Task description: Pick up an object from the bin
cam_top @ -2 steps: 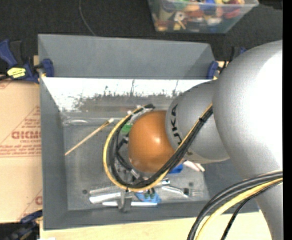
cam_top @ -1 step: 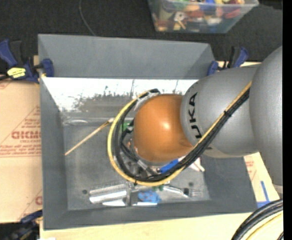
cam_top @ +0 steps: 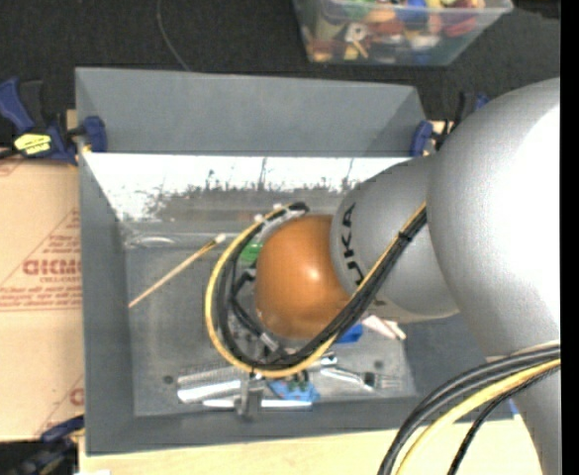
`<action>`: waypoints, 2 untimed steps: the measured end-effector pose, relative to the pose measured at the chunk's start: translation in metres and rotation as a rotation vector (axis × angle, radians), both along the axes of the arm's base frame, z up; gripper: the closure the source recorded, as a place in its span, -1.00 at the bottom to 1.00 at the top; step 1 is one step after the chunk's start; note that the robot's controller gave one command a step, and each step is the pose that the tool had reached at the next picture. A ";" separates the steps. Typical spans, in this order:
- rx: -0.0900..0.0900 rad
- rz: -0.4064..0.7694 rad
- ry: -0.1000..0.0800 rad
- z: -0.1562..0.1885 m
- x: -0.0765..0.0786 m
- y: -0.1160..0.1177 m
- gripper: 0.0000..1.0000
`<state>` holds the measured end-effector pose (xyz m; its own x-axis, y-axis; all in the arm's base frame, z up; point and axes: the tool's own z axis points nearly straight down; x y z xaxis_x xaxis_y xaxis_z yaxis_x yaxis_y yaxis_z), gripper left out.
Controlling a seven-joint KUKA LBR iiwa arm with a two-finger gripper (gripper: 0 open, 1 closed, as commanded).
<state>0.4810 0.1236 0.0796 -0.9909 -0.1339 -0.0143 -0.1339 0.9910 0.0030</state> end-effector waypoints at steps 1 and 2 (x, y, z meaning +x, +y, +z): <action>0.003 0.193 -0.026 -0.006 -0.003 0.001 -1.00; 0.003 -0.024 -0.006 -0.009 -0.007 -0.001 1.00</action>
Offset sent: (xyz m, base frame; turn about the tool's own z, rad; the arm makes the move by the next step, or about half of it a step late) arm -0.0084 -0.0009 -0.0096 0.0242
